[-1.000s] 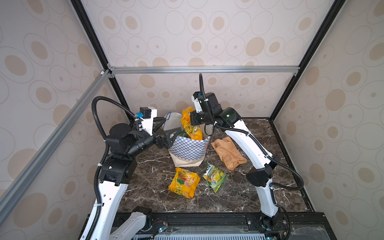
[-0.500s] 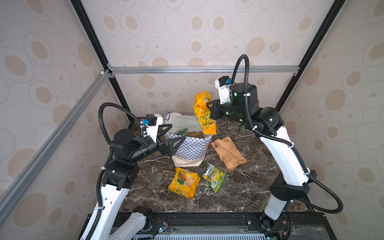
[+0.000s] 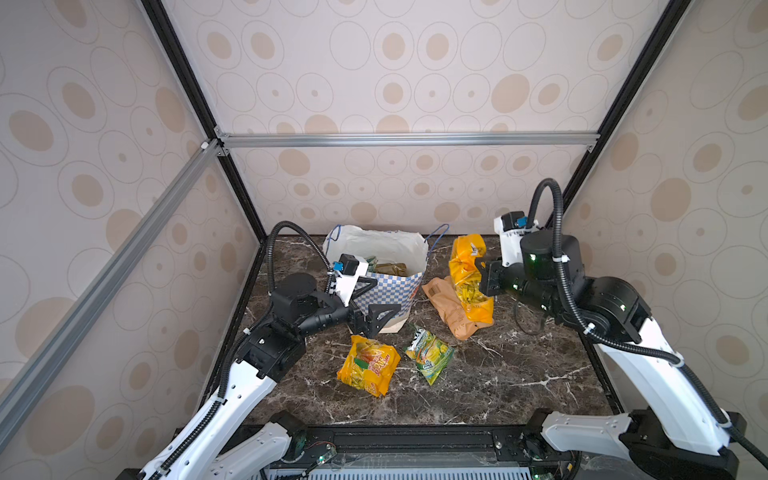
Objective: Take the snacks out of the paper bag
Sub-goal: 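Lower the yellow bag onto the table beside the tan pouch with the right gripper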
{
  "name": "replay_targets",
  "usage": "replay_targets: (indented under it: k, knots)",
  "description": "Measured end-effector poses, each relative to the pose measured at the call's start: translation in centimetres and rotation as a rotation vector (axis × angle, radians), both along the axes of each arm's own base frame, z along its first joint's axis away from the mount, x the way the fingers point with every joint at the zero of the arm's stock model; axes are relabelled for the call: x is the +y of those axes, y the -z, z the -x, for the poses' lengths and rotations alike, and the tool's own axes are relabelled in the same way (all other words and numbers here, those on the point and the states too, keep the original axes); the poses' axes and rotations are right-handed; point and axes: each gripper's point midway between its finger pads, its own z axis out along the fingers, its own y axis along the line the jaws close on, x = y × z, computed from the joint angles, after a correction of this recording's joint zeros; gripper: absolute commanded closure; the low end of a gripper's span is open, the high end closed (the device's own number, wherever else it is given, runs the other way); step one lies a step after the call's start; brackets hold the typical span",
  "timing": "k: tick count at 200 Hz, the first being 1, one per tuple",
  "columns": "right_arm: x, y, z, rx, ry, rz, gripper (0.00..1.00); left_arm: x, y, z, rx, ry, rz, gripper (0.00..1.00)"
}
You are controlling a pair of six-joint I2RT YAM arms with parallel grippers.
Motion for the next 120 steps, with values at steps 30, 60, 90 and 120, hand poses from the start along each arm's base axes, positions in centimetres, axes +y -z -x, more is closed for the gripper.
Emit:
replay_targets:
  k: [30,60,90,120]
  knots:
    - [-3.1,5.9,1.7,0.079,0.097,0.049,1.00,-1.1,4.1,0.6,0.083,0.006,-0.045,0.05]
    - [-4.6,12.1,2.6,0.178,0.154,0.111,1.00,-1.8,6.9,1.0,0.127,0.020,-0.089,0.04]
    - [-4.9,17.9,3.0,0.269,0.184,0.170,1.00,-2.3,8.7,1.5,0.157,0.037,-0.121,0.04]
    - [-4.5,22.0,2.6,0.323,0.209,0.198,1.00,-2.5,9.1,1.6,0.161,0.036,-0.126,0.03]
